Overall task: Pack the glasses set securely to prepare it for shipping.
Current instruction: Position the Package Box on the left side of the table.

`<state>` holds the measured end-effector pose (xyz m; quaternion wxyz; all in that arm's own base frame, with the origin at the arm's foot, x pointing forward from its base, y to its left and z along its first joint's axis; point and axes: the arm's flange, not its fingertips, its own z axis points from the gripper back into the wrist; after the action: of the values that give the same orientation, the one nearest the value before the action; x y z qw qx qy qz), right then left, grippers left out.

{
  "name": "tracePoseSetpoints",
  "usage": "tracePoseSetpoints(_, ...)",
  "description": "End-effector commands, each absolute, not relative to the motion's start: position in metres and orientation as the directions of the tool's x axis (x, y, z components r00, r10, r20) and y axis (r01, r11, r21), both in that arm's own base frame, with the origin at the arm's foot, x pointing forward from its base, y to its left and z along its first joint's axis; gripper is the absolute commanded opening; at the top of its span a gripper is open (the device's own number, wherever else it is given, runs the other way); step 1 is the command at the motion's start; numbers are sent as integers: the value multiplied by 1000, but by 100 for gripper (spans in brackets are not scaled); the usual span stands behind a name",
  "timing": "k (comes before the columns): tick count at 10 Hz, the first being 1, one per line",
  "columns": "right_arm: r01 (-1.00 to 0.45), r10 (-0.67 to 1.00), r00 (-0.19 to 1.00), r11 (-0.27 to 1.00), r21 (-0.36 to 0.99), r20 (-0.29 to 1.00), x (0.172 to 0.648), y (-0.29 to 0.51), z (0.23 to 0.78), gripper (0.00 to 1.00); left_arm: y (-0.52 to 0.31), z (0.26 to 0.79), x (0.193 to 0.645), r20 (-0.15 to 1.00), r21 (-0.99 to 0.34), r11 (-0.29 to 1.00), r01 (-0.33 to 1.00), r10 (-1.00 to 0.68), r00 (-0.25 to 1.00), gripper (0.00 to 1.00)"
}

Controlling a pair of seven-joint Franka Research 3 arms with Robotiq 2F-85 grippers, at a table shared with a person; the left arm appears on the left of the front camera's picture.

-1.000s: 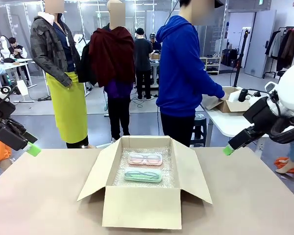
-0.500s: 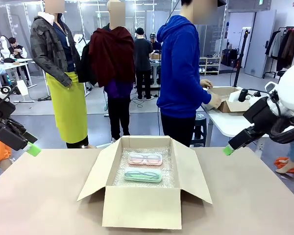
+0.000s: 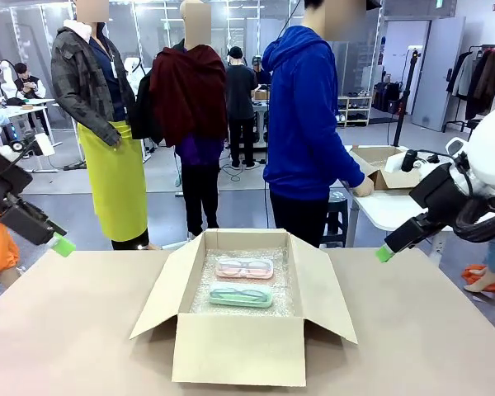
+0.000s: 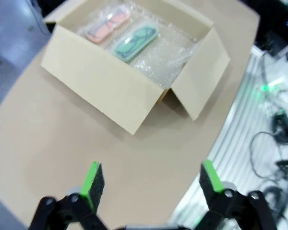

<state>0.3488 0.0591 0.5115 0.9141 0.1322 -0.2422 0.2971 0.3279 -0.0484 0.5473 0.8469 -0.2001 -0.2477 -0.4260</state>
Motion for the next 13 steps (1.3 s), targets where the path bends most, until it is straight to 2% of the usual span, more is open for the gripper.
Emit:
tracePoseSetpoints(1,-610,482,703,787,93,523,350,59,511,100,-41,559,378,559,-310,609,730,-504,658,100)
tracePoseSetpoints(3,-610,482,703,787,93,523,350,59,511,100,-14,535,405,523,-453,604,656,-416,744,100)
tracePoseSetpoints(4,-610,482,703,787,93,523,350,59,511,100,-6,513,419,477,-572,569,591,-355,804,100)
tracePoseSetpoints(6,-610,482,703,787,93,523,350,59,511,100,4,468,443,409,-692,522,499,-286,867,100)
tracePoseSetpoints(11,-610,482,703,787,93,523,350,59,511,100,24,389,478,328,-854,362,374,-185,926,100)
tracePoseSetpoints(12,-610,482,703,787,93,523,350,59,511,100,23,379,480,371,-843,359,402,-154,916,100)
tracePoseSetpoints(13,-610,482,703,787,93,523,350,59,511,100,21,367,485,347,-862,349,369,-124,930,100)
